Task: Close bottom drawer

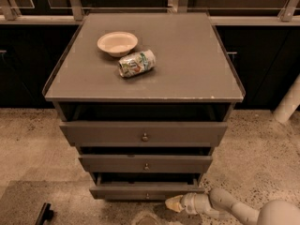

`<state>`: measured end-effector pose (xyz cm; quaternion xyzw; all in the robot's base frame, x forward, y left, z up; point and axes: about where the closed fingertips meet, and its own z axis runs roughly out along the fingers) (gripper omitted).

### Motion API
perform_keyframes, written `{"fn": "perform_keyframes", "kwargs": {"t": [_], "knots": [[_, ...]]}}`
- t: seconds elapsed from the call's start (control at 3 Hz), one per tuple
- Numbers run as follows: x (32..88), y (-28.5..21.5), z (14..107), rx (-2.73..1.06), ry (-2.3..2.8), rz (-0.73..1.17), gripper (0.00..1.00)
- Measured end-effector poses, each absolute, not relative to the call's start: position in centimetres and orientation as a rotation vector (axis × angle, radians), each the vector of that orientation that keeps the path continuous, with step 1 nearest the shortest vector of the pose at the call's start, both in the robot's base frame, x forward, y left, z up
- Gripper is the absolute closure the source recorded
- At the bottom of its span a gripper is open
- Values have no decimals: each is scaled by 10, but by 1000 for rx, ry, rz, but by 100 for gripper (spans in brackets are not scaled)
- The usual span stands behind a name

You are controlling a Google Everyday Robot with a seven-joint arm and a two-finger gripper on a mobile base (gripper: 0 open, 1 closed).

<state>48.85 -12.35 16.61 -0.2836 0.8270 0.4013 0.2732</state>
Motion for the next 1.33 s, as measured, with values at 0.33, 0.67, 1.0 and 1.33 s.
{"fn": "perform_keyframes", "kwargs": {"t": [0.33, 0.67, 1.0, 1.33], "knots": [[489, -124, 166, -763, 2225, 1080, 100], [493, -121, 163, -783, 2219, 1044, 100], [518, -120, 153, -806, 2202, 955, 100], [522, -121, 152, -810, 2198, 937, 100]]}}
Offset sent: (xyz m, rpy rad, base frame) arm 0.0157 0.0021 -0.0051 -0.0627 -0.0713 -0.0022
